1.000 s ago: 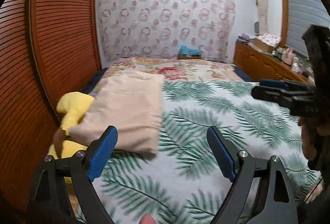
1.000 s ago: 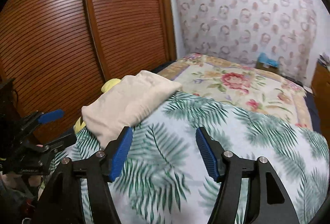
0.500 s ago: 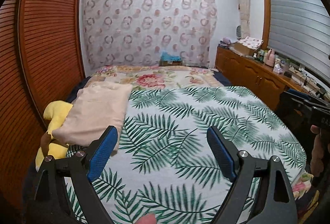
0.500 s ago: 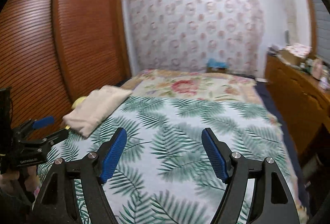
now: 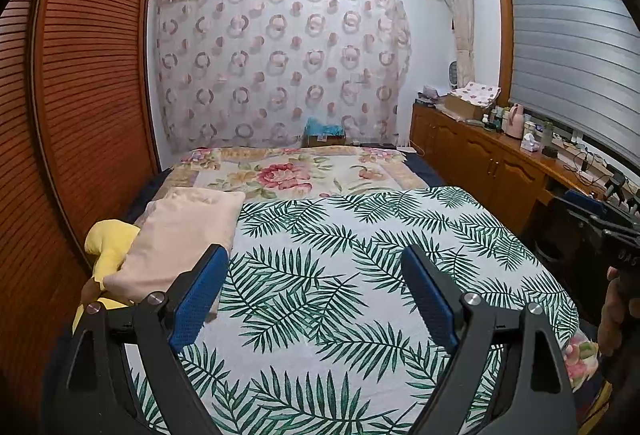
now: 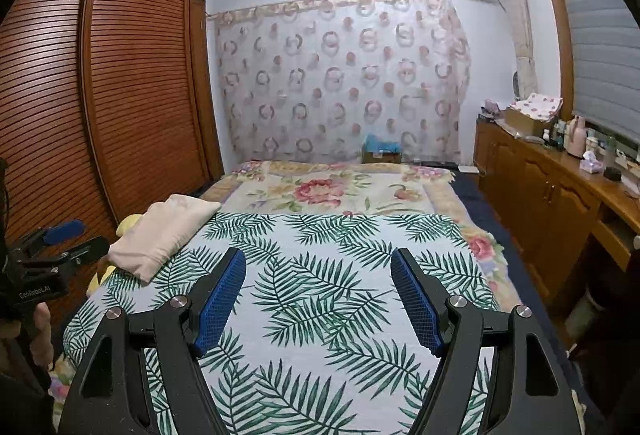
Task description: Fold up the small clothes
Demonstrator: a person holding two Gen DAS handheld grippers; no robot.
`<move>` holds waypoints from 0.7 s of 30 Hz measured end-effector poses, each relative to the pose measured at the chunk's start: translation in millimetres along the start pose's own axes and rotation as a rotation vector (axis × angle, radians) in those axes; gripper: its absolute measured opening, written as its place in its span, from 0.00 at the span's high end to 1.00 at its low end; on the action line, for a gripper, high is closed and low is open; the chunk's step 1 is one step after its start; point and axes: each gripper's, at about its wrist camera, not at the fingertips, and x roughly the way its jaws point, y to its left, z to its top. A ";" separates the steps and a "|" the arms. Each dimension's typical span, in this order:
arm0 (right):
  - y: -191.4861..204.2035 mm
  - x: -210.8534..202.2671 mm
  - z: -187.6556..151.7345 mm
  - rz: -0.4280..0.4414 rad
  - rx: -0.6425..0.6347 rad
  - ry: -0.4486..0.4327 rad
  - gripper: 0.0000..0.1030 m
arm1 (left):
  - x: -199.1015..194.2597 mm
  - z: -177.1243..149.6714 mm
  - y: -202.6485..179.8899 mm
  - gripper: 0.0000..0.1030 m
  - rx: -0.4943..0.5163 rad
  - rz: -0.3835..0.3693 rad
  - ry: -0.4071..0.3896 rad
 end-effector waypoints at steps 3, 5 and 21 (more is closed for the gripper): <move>0.1 2.2 -2.8 -0.005 -0.002 -0.003 0.25 | -0.8 0.8 -1.5 0.14 0.001 0.001 -0.001; 0.9 17.1 -3.2 -0.005 -0.001 -0.002 0.25 | -0.8 0.6 -1.6 0.14 -0.002 0.001 -0.003; -5.4 27.9 0.1 -0.005 0.002 -0.002 0.25 | -4.0 1.2 -1.0 0.14 -0.003 0.002 -0.010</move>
